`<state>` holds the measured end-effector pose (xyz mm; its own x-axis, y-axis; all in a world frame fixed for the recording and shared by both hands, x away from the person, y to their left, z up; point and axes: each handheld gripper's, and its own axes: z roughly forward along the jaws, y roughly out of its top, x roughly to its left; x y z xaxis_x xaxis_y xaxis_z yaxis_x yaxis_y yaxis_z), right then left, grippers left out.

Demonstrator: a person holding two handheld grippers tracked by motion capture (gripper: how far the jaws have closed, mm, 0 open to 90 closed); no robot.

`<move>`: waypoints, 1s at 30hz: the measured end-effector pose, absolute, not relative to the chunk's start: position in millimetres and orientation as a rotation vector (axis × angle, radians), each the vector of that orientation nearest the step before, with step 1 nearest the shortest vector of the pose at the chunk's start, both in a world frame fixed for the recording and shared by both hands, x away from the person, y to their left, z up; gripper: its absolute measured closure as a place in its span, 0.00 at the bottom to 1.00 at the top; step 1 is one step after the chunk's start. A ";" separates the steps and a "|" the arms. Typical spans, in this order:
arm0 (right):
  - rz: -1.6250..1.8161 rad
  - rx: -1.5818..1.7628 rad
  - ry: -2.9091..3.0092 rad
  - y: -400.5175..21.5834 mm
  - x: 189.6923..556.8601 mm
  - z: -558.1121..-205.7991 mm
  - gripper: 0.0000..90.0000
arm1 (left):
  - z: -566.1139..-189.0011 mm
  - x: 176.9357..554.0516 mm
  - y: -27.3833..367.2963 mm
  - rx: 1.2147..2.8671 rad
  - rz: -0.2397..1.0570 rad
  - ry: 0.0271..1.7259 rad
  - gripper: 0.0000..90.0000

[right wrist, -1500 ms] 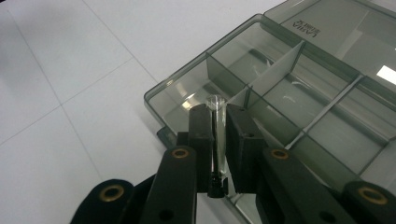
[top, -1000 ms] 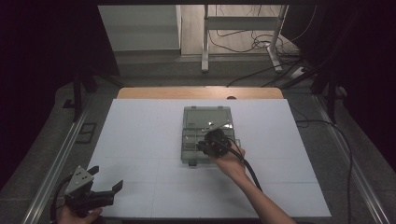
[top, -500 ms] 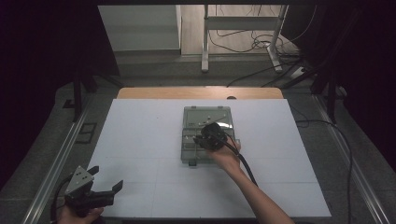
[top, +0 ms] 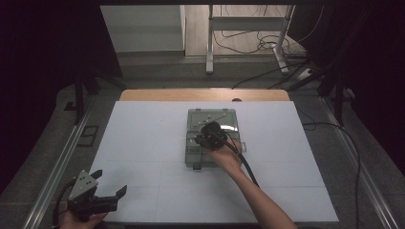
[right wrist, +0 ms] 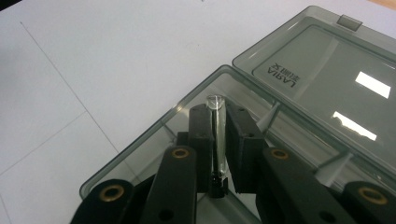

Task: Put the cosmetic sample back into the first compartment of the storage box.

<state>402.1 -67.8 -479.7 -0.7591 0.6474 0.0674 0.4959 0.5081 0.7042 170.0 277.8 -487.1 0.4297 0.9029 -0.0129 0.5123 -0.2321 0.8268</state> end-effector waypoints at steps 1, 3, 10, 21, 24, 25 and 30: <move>1.094 0.983 2.544 -66.7 402.7 -480.0 0.90 | -487.0 170.1 278.3 1.886 0.620 1.204 0.02; 1.092 0.978 2.544 -64.1 405.0 -480.8 0.90 | -487.0 170.3 278.9 1.883 0.614 1.206 0.02; 1.091 0.973 2.545 -54.3 410.9 -481.1 0.90 | -487.0 171.2 279.4 1.890 0.589 1.202 0.02; 1.079 0.990 2.541 -45.2 417.8 -486.4 0.89 | -487.1 171.5 279.1 1.890 0.594 1.210 0.04; 1.062 0.982 2.546 -43.7 418.6 -489.8 0.89 | -487.1 171.6 279.8 1.888 0.594 1.215 0.04; 1.056 0.982 2.549 -43.6 418.5 -490.4 0.89 | -487.1 171.6 280.0 1.885 0.593 1.218 0.04; 1.028 0.972 2.560 -42.8 418.8 -494.4 0.87 | -487.1 171.6 280.5 1.879 0.591 1.222 0.05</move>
<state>418.8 -42.8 -494.4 -0.7585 0.6503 0.0427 0.4993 0.5378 0.6793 171.6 280.5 -487.1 0.4245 0.9046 -0.0396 0.5306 -0.2131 0.8204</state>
